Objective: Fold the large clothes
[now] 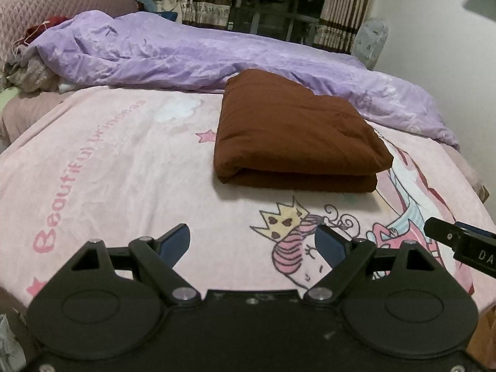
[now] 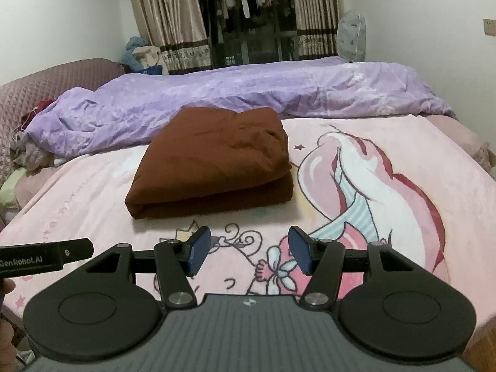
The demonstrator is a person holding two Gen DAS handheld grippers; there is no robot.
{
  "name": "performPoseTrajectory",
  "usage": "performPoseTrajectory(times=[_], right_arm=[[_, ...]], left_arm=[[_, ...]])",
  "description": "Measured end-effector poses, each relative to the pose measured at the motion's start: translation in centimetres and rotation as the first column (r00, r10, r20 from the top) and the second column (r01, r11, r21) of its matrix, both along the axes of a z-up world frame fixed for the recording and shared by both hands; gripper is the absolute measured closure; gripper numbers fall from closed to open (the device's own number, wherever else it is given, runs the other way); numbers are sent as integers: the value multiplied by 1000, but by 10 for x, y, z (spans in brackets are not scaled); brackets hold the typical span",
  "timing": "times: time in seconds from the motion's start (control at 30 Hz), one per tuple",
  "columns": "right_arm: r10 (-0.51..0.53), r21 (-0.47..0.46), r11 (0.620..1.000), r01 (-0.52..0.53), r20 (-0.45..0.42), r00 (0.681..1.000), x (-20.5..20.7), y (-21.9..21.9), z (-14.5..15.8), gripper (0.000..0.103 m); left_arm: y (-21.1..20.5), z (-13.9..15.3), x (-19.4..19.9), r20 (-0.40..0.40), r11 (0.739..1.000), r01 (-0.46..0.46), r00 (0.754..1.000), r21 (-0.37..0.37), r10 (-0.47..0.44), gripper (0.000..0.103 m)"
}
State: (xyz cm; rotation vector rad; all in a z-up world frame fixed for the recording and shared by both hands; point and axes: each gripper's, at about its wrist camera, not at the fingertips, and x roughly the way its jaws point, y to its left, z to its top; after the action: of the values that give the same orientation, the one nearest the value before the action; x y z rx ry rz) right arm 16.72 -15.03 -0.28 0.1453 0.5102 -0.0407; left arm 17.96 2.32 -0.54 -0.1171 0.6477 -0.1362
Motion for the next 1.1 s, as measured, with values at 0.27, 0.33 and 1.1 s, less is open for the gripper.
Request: performPoseTrajectory(times=[0.27,0.33,1.1], right_arm=[[-1,-1,1000,1,-3,1000,-3,1,-2,35],[0,-1,1000,0,-4,1000,-4,1,-2,35],[1,-2,1000,-1,-7,1000,-8,7,-3,35]], left_arm=[[-1,0,-1,-10,1000,3,1000,8,-3,13],[0,0,-1,-9,1000,1,1000,9,-1,13],[2,1,-3,-12,1000,3,1000,7,-3,13]])
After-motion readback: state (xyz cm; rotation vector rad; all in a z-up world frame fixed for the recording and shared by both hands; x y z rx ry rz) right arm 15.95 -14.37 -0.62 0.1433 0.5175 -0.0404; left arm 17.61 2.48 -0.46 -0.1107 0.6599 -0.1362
